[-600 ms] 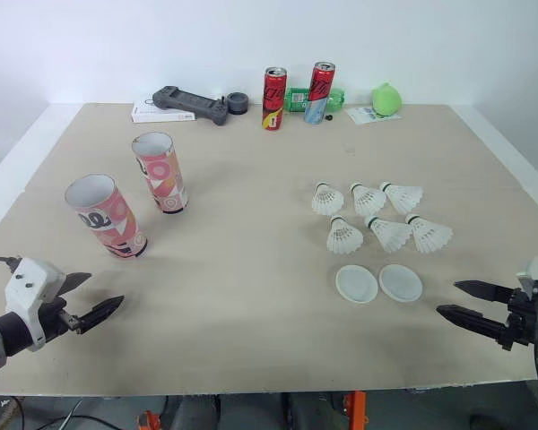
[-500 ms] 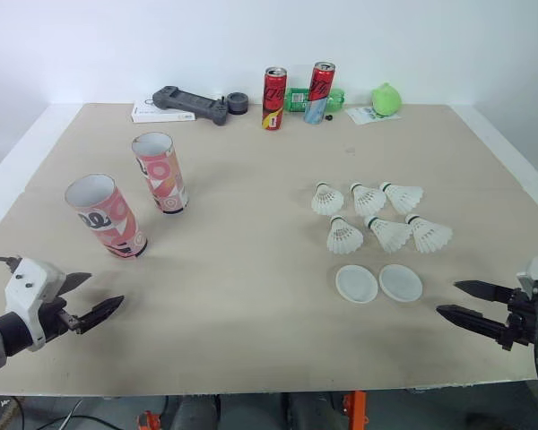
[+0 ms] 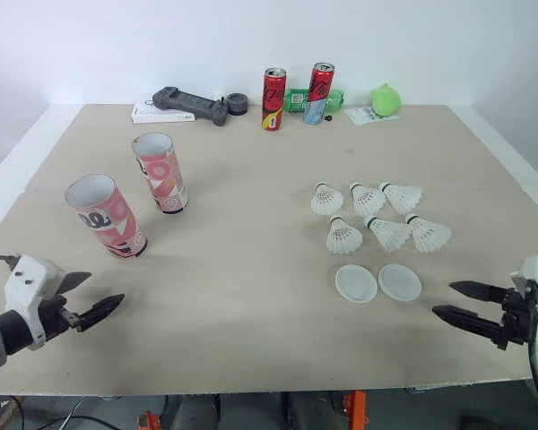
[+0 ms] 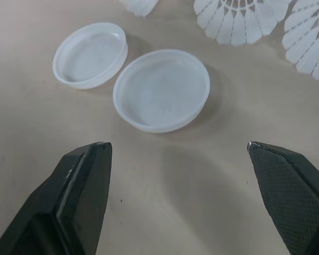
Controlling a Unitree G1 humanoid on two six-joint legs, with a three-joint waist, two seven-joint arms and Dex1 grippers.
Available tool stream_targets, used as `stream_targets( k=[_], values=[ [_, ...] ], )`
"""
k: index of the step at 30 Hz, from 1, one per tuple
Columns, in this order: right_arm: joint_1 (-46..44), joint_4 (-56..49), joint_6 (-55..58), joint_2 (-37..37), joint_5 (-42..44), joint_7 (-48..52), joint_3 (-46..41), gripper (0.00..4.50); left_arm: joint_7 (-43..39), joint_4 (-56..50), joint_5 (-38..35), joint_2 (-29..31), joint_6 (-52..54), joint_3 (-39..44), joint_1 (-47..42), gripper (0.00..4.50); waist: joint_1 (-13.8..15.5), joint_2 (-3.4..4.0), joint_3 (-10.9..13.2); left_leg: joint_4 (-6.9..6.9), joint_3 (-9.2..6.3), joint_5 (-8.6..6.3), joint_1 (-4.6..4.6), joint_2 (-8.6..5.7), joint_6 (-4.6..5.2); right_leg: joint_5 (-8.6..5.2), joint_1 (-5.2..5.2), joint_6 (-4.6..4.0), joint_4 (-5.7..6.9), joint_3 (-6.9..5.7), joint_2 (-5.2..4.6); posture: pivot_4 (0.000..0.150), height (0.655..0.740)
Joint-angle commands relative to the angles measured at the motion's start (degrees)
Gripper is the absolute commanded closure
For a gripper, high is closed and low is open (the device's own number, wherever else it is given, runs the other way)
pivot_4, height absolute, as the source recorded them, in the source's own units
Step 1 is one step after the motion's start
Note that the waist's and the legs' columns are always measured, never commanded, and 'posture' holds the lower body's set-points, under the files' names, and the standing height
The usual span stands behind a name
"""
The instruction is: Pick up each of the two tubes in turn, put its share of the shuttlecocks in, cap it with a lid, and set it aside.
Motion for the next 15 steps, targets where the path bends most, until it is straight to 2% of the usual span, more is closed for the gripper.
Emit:
stream_targets(
  k=[1, 5, 9, 12, 15],
  values=[
    [-0.67, -0.61, -0.21, 0.21, 0.59, 0.49, -0.59, 0.12, 0.05, -1.62, -0.48, 0.33, 0.05, 2.26, 0.02, 0.00, 0.00, 0.00, 0.00, 0.00, 0.00, 0.00, 0.00, 0.00, 0.00, 0.00, 0.00, 0.00, 0.00, 0.00, 0.00, 0.150, 0.7400],
    [-1.03, -1.35, 0.42, 0.29, 0.98, 0.52, -0.29, 0.12, 0.24, -1.98, -0.50, 0.09, 0.12, 2.49, 0.17, 0.00, 0.00, 0.00, 0.00, 0.00, 0.00, 0.00, 0.00, 0.00, 0.00, 0.00, 0.01, 0.00, 0.00, 0.00, 0.00, 0.150, 0.7400],
    [-2.17, -6.43, 4.56, 0.66, 5.12, 0.43, -0.85, 0.12, 1.42, -3.36, -1.19, -1.25, 0.45, 3.33, 0.98, 0.00, -0.04, 0.01, 0.00, 0.00, 0.01, 0.00, 0.01, 0.02, 0.00, 0.01, 0.01, 0.00, 0.02, 0.02, 0.01, 0.150, 0.7400],
    [-4.99, -18.68, 11.46, 1.39, 13.42, -2.58, -0.49, 0.12, 4.94, -5.60, -2.52, -6.18, -0.49, 3.61, 1.17, 0.00, -0.12, 0.12, -0.05, 0.01, 0.09, 0.00, 0.06, 0.10, 0.00, 0.03, 0.02, 0.00, 0.06, 0.09, 0.08, 0.150, 0.7400],
    [-9.94, -27.93, 14.21, 5.36, 17.18, -9.78, 3.46, 0.12, 10.47, -5.38, 0.68, -12.62, -5.63, 1.65, -1.29, 0.00, 0.03, -0.03, -0.12, 0.07, 0.11, 0.00, 0.11, 0.29, 0.00, 0.11, 0.04, -0.03, 0.07, 0.16, 0.32, 0.150, 0.7400]
  ],
)
